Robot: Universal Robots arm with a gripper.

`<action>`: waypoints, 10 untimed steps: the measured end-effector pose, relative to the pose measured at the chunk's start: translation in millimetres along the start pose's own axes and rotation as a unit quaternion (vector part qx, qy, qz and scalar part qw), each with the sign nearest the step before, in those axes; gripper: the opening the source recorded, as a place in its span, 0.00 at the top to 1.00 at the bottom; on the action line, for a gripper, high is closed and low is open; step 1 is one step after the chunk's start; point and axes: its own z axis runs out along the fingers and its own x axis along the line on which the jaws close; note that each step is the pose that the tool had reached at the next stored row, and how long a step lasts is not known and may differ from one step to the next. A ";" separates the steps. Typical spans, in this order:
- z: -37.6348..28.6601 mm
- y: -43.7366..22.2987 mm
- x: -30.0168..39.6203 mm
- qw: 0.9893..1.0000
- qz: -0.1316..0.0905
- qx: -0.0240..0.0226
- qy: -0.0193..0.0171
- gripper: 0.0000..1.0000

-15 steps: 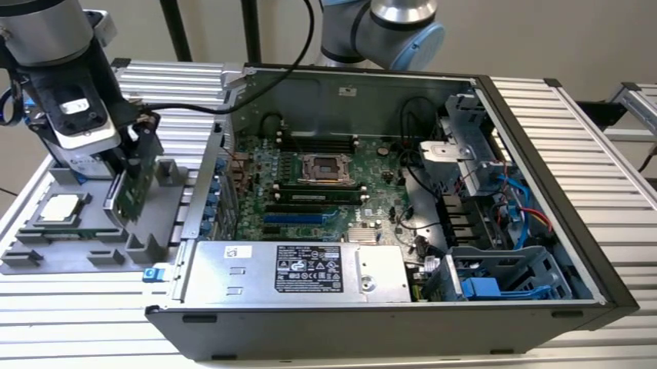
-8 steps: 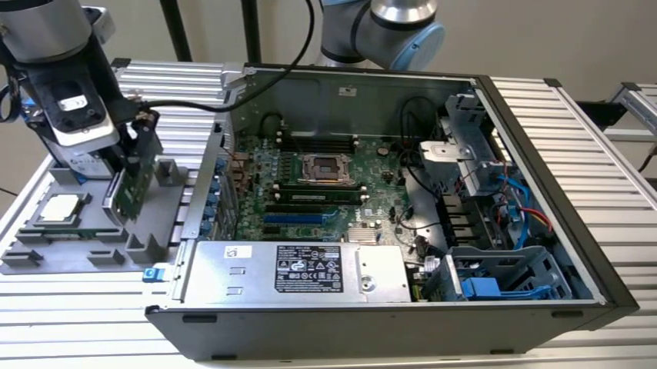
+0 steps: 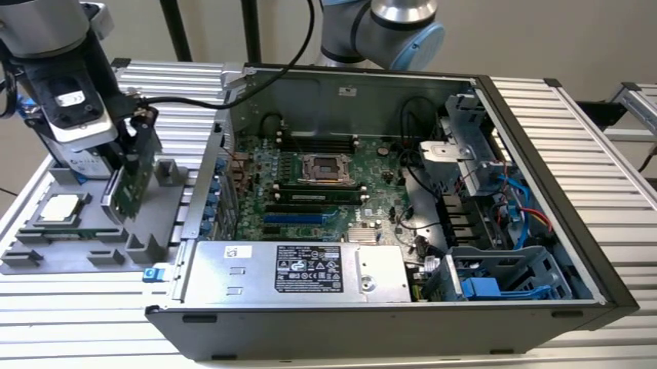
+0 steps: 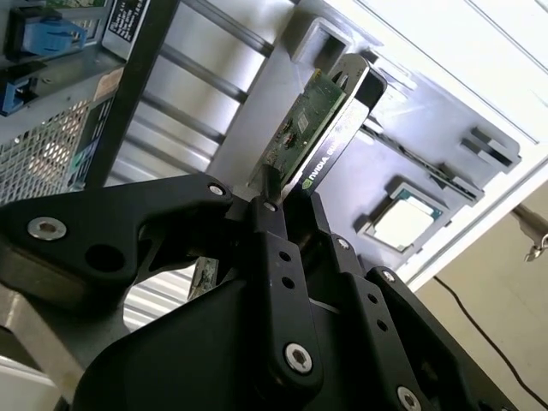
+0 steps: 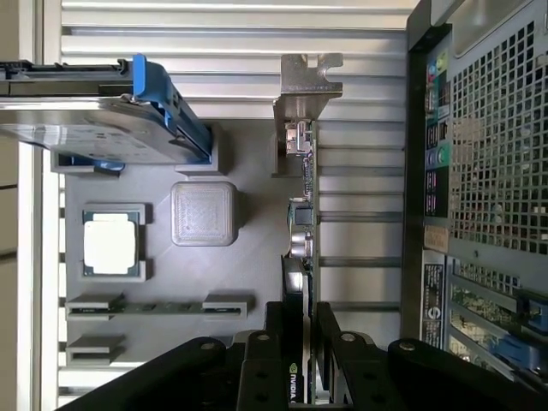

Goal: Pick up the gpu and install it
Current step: 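Pick up the gpu and move the gpu toward the slot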

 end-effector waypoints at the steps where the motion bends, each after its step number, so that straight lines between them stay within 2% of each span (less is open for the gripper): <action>1: -0.5 0.0 0.0 1.000 0.000 0.000 0.000 1.00; 10: -6.3 0.3 0.0 1.000 0.000 0.000 0.000 1.00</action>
